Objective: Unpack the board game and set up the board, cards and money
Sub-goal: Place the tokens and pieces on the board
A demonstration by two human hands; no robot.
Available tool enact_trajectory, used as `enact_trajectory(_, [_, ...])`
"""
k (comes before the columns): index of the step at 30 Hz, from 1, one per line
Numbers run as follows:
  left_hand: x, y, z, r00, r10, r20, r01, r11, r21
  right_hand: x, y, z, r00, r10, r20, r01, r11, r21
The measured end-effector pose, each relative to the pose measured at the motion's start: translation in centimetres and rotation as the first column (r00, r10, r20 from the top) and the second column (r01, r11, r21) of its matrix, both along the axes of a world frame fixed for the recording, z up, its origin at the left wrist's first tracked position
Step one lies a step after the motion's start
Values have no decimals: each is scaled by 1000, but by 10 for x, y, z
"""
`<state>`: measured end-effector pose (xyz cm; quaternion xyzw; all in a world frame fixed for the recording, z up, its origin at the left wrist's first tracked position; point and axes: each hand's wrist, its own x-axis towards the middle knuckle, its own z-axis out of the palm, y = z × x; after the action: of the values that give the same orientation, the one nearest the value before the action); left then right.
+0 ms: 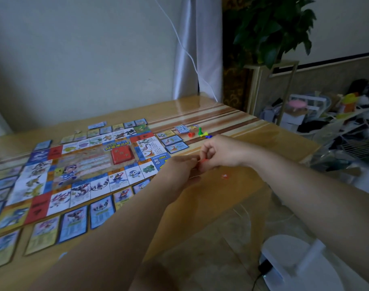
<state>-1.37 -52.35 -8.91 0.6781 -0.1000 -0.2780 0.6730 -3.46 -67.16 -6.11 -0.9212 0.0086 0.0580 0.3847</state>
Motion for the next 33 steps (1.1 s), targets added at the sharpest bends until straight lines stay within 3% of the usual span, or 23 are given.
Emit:
enact_trajectory(2, [0, 3, -1, 976, -48, 212, 4, 979, 206, -2, -7, 3, 999, -21, -32, 18, 996, -86])
enact_trajectory(4, [0, -1, -2, 864, -222, 452, -8, 891, 454, -6, -16, 8, 996, -43, -77, 26, 979, -201])
enact_trajectory(6, [0, -10, -4, 747, -393, 536, -40, 779, 626, -11, -22, 11, 994, -56, -91, 29, 961, -275])
enact_trajectory(9, [3, -30, -11, 701, -490, 518, -76, 671, 738, -15, -27, 11, 990, -83, -114, 36, 930, -365])
enact_trajectory(14, [10, -53, -9, 629, -600, 494, -62, 595, 802, -17, -39, 7, 977, -103, -185, 19, 912, -409])
enact_trajectory(18, [19, -66, -1, 563, -705, 431, -37, 500, 865, -15, -50, -1, 967, -120, -224, 46, 950, -310])
enact_trajectory(26, [27, -91, 18, 325, -922, 212, -52, 206, 977, -17, -67, -9, 955, -117, -274, 87, 989, -117])
enact_trajectory(33, [32, -94, 22, 311, -942, 128, -12, 130, 991, -17, -68, -12, 955, -119, -273, 103, 992, -74])
